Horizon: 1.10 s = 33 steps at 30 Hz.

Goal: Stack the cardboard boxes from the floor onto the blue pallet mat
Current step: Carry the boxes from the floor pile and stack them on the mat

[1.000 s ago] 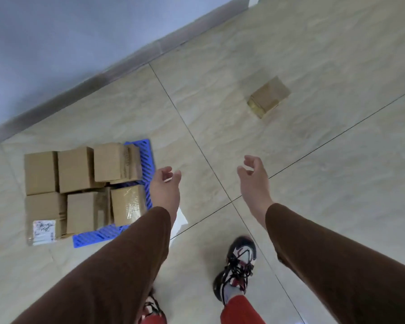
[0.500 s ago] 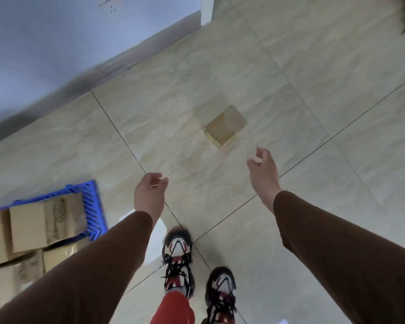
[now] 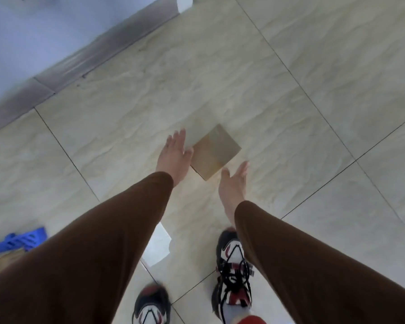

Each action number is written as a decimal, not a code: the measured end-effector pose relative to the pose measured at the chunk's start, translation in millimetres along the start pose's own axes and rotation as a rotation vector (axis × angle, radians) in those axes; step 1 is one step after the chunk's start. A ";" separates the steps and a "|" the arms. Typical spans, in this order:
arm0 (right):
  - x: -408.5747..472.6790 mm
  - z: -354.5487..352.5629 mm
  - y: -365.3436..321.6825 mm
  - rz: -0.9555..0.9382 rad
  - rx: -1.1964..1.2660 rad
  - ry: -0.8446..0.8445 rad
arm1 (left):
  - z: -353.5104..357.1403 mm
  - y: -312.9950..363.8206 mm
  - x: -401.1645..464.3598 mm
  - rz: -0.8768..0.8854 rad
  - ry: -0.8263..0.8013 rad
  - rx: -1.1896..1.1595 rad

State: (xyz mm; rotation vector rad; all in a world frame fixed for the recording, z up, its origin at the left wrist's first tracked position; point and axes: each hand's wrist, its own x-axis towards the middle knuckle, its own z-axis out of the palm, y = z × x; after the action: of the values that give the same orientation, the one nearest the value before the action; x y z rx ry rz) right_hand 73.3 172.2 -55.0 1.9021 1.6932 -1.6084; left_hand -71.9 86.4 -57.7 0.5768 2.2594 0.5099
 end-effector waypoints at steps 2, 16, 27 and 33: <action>8.3 16.3 -2.2 0.136 0.152 -0.073 | 10.8 11.0 19.4 -0.069 -0.096 -0.118; -90.2 26.1 -34.3 -0.055 0.237 -0.154 | -24.8 -18.8 -105.0 -0.220 0.053 -0.767; -290.3 89.6 21.9 -0.177 0.201 -0.241 | -71.1 -122.3 -317.0 -0.302 0.292 -0.985; -380.1 141.8 87.6 -0.192 0.121 -0.333 | -65.6 -196.3 -435.8 -0.356 0.411 -1.042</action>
State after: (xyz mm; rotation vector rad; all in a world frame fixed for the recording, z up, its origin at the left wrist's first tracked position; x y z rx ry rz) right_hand 131.3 -198.5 122.6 1.4455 1.7083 -2.0073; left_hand 104.4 -322.8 127.4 -0.4832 1.9948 1.5534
